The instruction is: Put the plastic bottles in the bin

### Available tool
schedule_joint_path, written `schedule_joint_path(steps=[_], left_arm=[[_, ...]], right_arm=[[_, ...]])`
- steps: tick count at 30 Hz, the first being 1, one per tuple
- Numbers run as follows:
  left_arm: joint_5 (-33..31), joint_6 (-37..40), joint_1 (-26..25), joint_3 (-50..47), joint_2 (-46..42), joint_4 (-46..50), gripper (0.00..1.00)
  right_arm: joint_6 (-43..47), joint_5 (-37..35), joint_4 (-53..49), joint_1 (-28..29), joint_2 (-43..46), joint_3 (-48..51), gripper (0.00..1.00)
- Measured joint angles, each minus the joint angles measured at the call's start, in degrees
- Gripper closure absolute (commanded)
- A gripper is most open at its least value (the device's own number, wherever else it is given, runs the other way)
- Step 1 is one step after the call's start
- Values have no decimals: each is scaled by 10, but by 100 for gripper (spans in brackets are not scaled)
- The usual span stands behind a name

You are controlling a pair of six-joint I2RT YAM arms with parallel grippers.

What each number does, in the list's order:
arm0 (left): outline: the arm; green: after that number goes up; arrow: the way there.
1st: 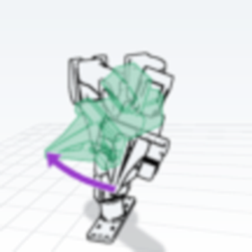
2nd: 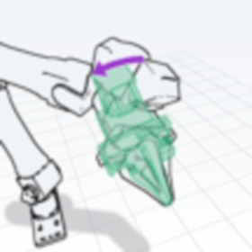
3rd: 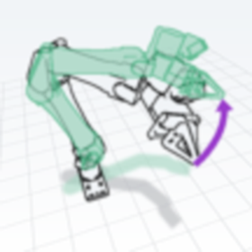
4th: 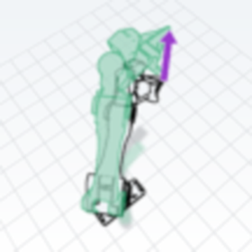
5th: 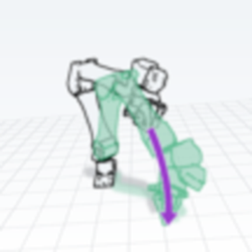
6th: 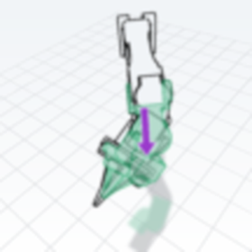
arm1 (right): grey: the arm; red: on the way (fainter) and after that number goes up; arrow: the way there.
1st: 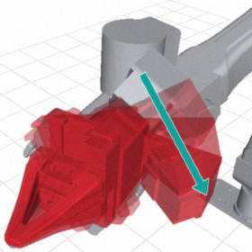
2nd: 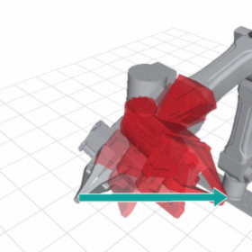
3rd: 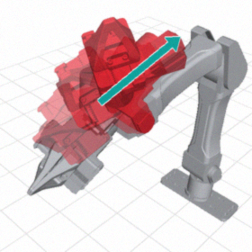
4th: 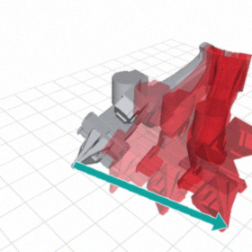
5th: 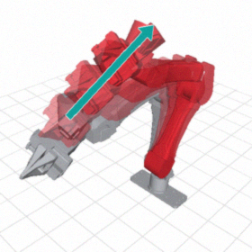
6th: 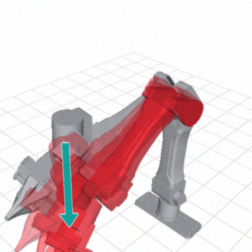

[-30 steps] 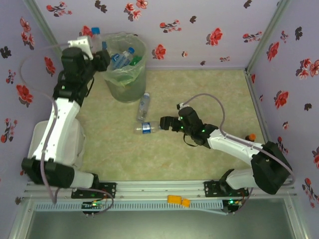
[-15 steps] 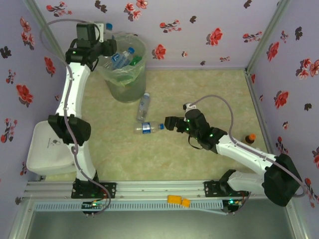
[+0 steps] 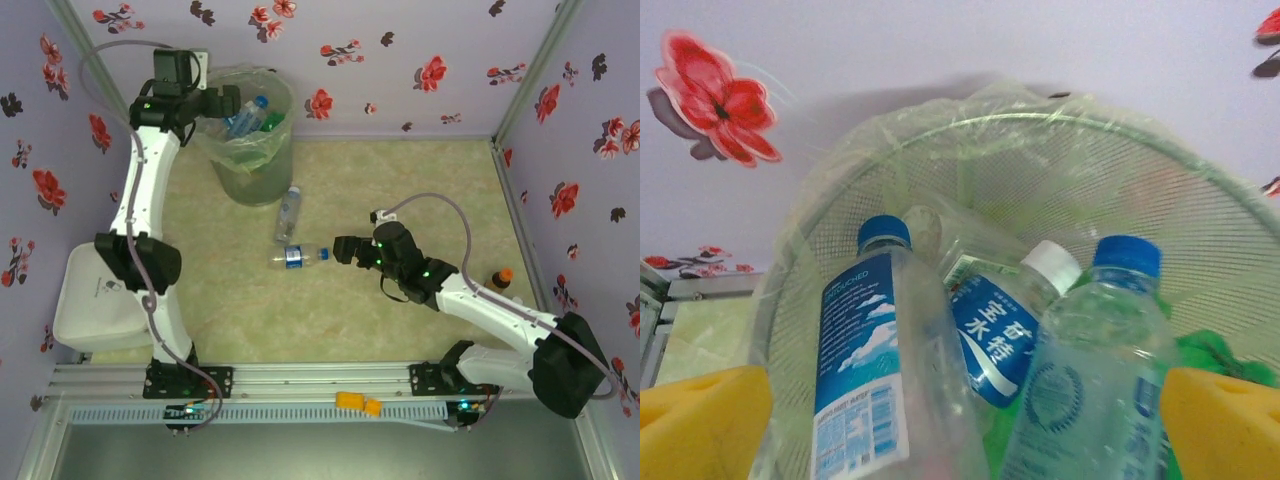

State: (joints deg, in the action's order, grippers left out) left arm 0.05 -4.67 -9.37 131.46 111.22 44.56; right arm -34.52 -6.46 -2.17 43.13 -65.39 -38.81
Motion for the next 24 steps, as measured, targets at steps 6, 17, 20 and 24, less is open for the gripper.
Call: schedule_joint_path(steps=[6, 17, 20, 24], left_arm=[[21, -27, -45, -212, -188, -104, 0], [11, -191, -158, -748, -476, -379, 0], [-5, -236, -188, -841, -496, -399, 0], [-11, -284, -200, -907, -497, -402, 0]], right_arm=[[-6, -5, 0, 0, -20, 0, 0], [-43, -31, 6, 0, -49, 14, 0], [-54, -38, 5, 0, -56, 23, 0], [-67, -47, 4, 0, -57, 31, 0]])
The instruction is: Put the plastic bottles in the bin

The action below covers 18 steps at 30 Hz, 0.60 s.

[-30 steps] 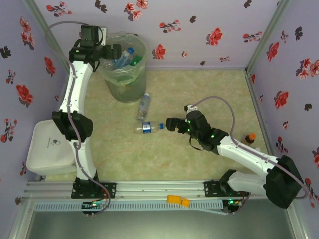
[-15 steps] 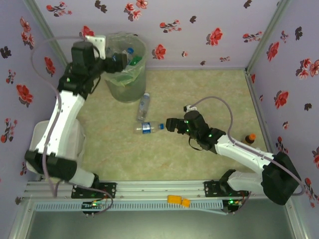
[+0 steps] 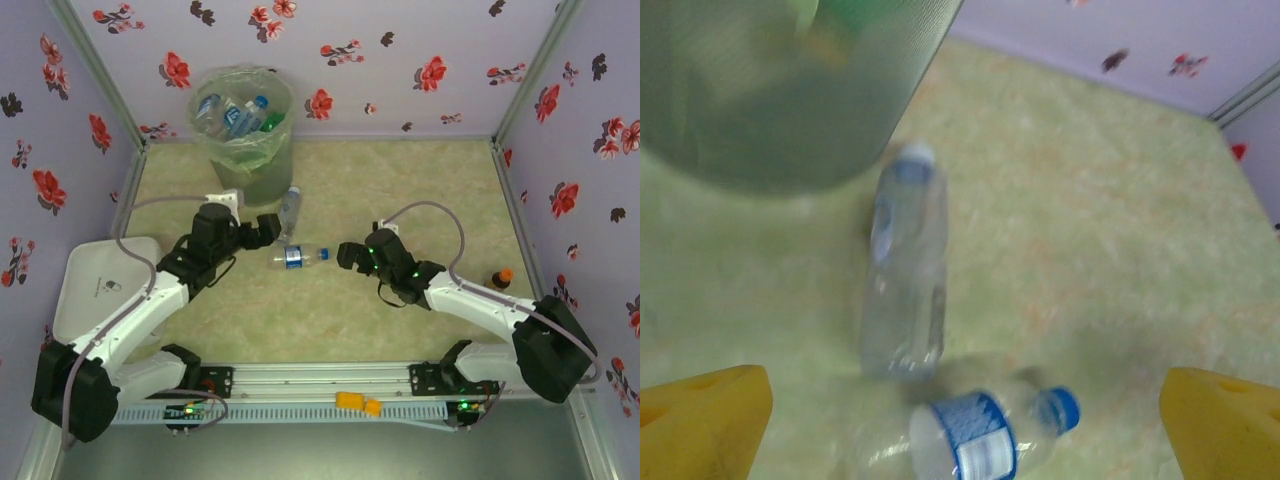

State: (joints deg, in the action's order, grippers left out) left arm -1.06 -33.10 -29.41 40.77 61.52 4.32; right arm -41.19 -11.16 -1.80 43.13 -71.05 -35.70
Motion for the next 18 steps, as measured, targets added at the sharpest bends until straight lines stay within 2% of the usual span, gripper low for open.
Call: schedule_joint_path(steps=[4, 8, 18], left_arm=[[0, -24, -16, -32, 8, -8, 0], [8, -7, -29, -28, 60, -20, 0], [16, 86, -48, 86, 246, 34, 0]], right_arm=[[-9, -7, -1, 0, 2, 10, 0], [-9, -8, -2, 0, 2, 10, 0], [-9, -9, -5, 0, -7, 3, 0]])
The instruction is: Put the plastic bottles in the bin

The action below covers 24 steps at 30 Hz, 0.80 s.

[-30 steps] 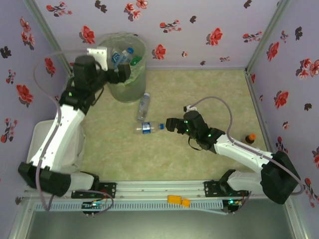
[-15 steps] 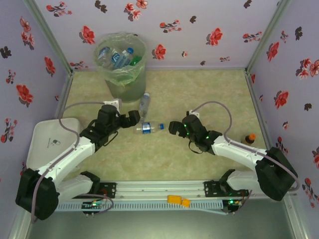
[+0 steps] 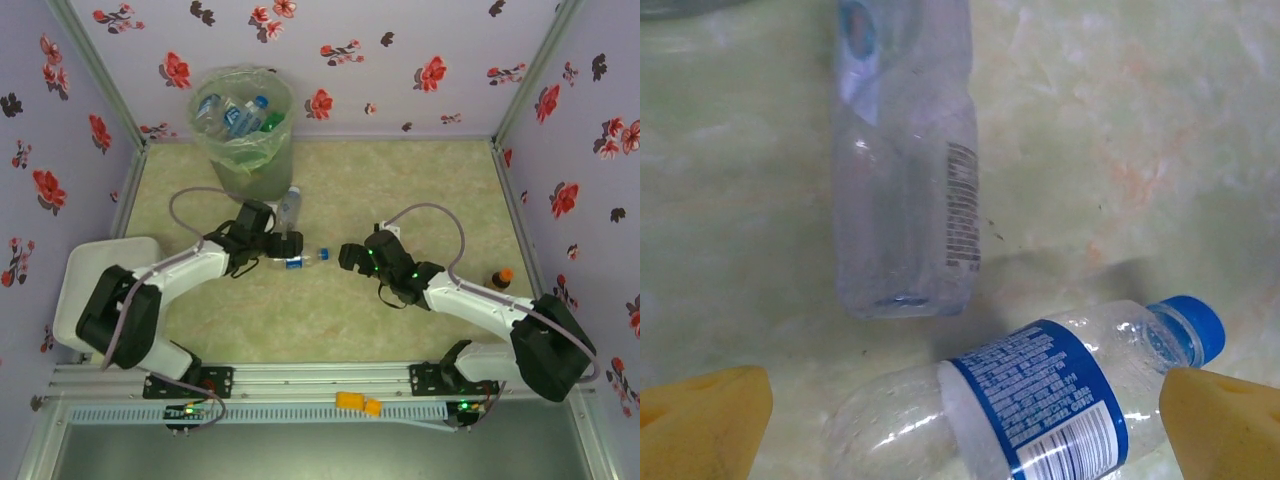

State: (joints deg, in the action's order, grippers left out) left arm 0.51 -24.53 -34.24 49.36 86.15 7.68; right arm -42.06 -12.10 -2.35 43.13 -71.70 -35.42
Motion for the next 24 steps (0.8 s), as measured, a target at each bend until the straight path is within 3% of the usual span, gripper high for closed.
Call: schedule_joint_path(steps=[6, 17, 24], left_arm=[[1, 32, -40, 44, 50, 41, 0], [-28, 40, -106, 50, 52, 115, 0], [-51, 46, -118, 58, 78, 134, 12]], right_arm=[[0, 0, -1, 0, -14, 0, 0], [0, 0, -1, 0, -14, 0, 0], [0, -3, -1, 0, -14, 0, 0]])
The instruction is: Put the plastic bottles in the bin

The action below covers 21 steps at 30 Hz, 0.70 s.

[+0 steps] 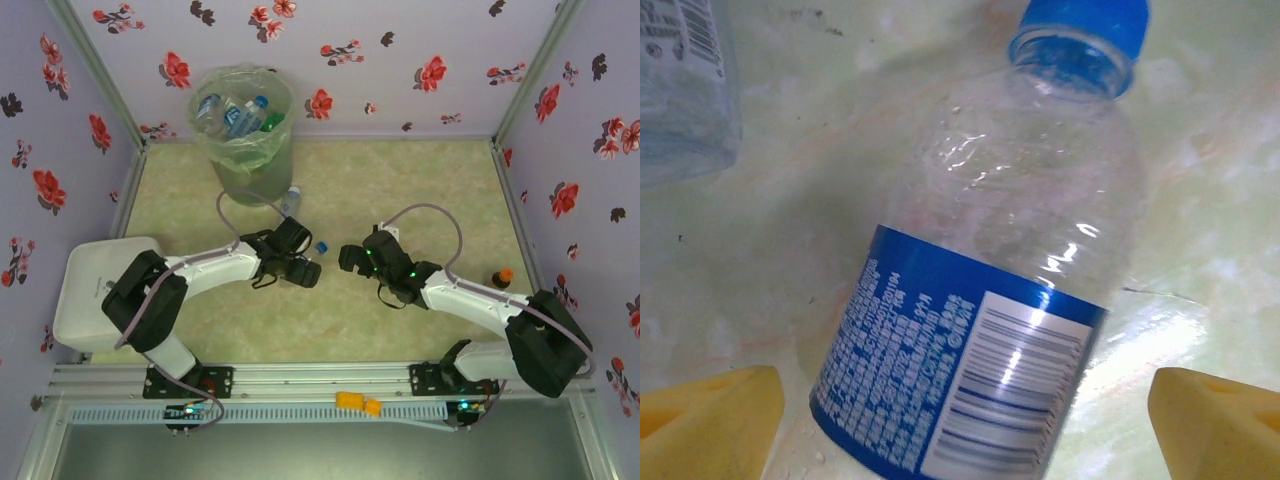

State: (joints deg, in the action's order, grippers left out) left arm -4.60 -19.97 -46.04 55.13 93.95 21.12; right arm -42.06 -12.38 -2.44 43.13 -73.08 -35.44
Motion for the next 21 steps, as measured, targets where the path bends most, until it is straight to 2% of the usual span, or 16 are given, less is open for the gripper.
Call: schedule_joint_path(steps=[5, 10, 16, 21], left_arm=[[-10, 15, -1, 12, 30, 6, 21], [-17, 26, -3, 23, 42, 6, 42], [-19, 28, -14, 22, 26, 5, 48], [-26, 24, -15, 19, -48, 2, 50]], right_arm=[[0, -11, -3, 0, 9, 0, 0], [0, -20, -5, 0, 31, 5, 0], [0, -25, -6, -4, 35, 8, 0], [0, 5, 0, -16, 38, 8, 0]])
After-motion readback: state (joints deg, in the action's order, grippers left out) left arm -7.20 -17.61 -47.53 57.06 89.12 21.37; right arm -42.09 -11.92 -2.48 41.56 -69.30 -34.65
